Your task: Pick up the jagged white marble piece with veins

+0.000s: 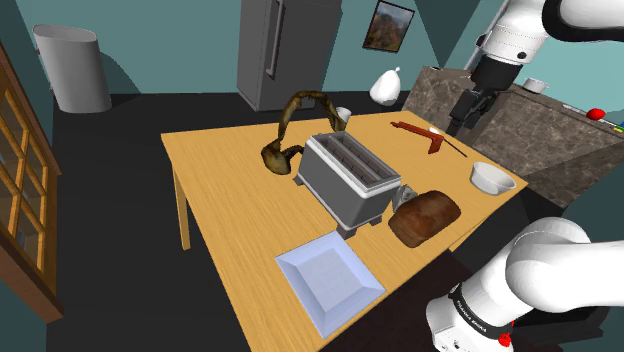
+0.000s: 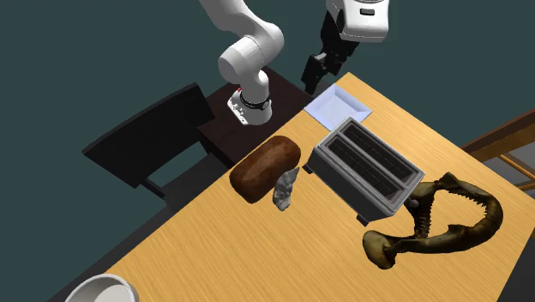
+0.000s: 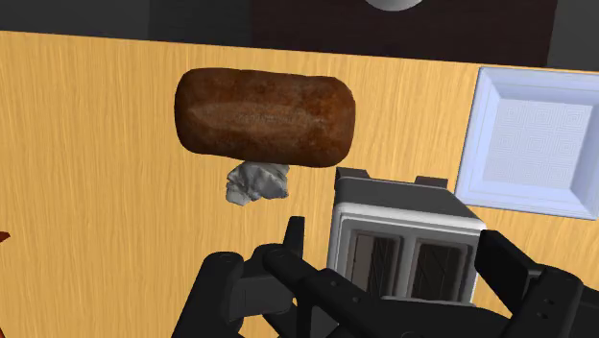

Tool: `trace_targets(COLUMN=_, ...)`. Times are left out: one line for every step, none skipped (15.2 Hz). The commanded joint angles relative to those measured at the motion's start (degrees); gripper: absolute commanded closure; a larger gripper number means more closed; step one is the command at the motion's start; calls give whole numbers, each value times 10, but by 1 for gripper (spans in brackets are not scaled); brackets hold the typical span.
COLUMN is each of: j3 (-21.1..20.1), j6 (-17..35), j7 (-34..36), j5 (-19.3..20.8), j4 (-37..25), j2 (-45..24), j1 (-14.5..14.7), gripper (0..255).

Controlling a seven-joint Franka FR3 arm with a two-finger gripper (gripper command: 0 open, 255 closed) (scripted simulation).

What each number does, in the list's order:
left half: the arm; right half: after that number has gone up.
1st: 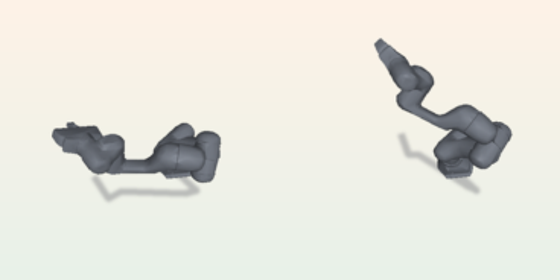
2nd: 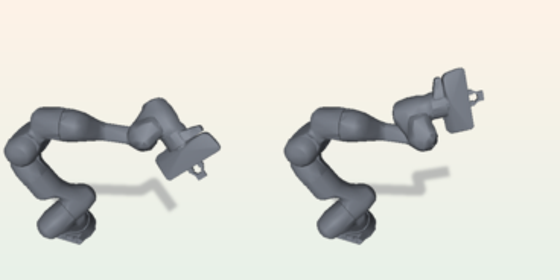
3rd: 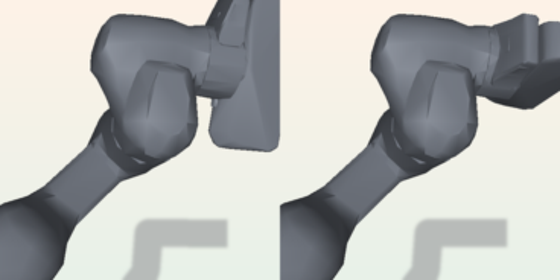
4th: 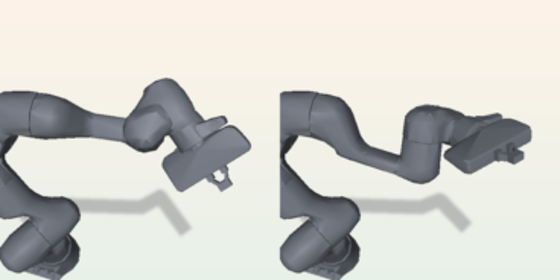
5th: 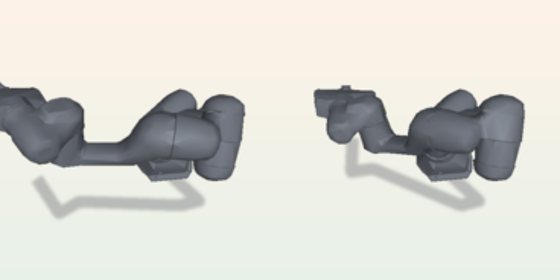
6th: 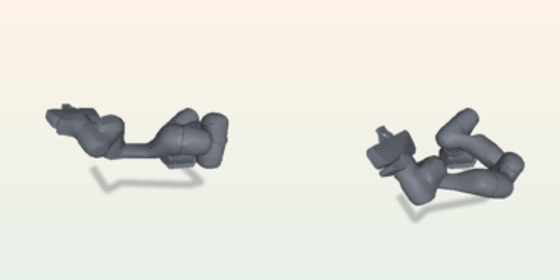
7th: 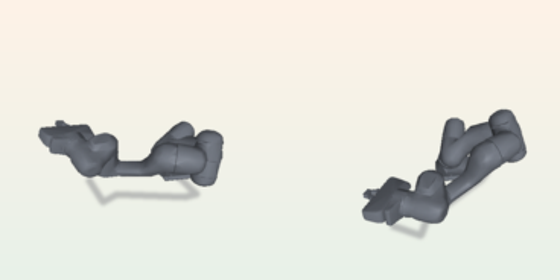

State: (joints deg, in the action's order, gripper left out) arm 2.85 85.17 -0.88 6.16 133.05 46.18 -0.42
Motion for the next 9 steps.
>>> trace_targets(j3=0, j6=0, j7=0, j5=0, j4=0, j2=0, j1=0, gripper=0)
trace_targets(j3=7, j6=17, j7=5, j5=1, j4=11, j2=-7, j1=-6, gripper=0)
trace_targets(j3=14, j6=34, j7=9, j5=2, j4=22, j2=-14, j1=-11, gripper=0)
trace_targets(j3=21, j6=52, j7=14, j5=3, j4=32, j2=-22, j1=-17, gripper=0)
trace_targets(j3=28, j6=69, j7=18, j5=4, j4=41, j2=-30, j1=-23, gripper=0)
trace_targets(j3=35, j6=87, j7=23, j5=5, j4=51, j2=-39, j1=-28, gripper=0)
trace_targets(j3=42, j6=105, j7=27, j5=6, j4=59, j2=-49, j1=-34, gripper=0)
trace_targets(j3=49, j6=123, j7=31, j5=7, j4=67, j2=-60, j1=-39, gripper=0)
trace_targets(j3=57, j6=140, j7=35, j5=7, j4=74, j2=-71, j1=-44, gripper=0)
